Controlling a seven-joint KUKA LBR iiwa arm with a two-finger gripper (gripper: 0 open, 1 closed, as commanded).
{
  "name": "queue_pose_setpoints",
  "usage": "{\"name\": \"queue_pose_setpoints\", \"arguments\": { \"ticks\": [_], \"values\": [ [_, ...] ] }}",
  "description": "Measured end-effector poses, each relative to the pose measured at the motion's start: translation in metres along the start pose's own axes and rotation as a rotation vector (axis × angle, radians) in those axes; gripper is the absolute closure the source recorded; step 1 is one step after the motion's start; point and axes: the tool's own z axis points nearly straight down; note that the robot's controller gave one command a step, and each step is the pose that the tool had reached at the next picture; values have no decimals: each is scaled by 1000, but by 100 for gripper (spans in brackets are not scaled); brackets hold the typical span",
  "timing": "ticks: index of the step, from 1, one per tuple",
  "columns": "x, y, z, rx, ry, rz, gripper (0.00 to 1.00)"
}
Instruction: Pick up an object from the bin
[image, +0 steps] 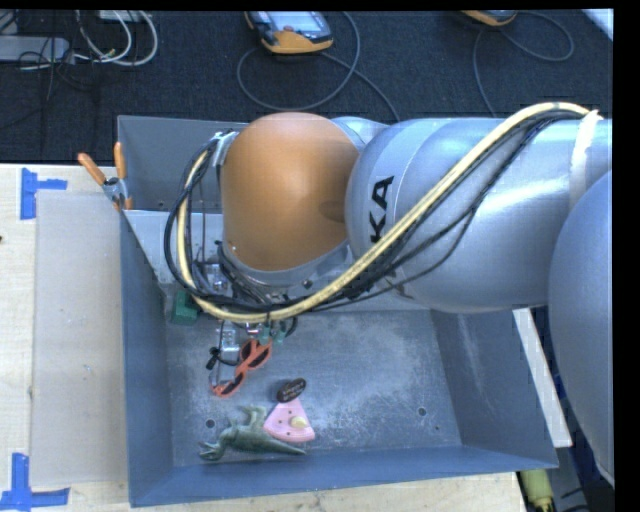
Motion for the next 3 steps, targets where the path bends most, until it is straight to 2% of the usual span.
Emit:
{"name": "queue_pose_setpoints", "arguments": {
  "ticks": [1, 2, 3],
  "values": [
    [-2, -2, -5, -1, -7, 5, 0],
    [-16, -55, -8, -1, -2, -48, 0],
    [-3, -74, 32, 1, -7, -70, 0]
  ]
}}
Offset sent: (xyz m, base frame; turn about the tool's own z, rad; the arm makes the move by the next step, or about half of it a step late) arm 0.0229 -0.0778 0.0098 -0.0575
